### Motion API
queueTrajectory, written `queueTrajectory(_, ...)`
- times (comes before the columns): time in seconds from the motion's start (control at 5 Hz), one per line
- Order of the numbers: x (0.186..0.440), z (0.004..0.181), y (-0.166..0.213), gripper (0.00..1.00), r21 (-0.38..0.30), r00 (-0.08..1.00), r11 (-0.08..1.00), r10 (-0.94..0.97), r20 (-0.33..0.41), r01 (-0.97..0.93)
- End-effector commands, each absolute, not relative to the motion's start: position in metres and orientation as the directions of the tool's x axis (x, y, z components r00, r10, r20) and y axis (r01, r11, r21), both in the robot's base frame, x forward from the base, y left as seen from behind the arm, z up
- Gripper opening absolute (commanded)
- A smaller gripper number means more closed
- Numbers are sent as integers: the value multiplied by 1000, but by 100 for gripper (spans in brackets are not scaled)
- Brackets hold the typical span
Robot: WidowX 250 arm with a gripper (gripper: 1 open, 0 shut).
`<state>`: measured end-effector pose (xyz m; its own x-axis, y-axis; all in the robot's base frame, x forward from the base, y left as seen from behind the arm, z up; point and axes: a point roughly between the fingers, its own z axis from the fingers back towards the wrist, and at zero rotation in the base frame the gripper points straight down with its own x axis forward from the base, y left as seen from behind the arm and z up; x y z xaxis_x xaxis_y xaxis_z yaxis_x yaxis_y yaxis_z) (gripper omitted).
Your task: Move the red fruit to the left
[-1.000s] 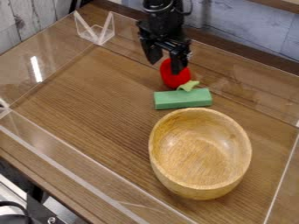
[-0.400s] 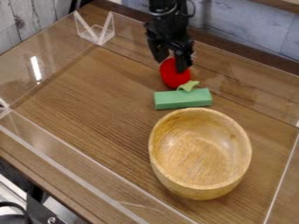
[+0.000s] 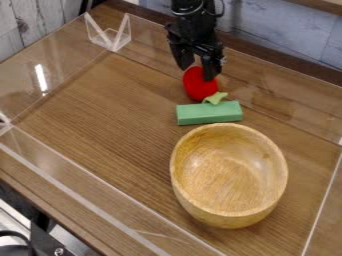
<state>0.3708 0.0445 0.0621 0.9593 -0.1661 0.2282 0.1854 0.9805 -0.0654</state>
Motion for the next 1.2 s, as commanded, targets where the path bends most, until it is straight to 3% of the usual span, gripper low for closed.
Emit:
queueTrajectory(0.0, 379, 91, 40, 100, -32, 939, 986, -148, 309, 166)
queueTrajectory(0.6, 377, 77, 43, 100, -33, 938, 992, -106, 331, 124)
queueTrajectory(1.0, 377, 79, 46, 100, -34, 933, 991, -112, 342, 131)
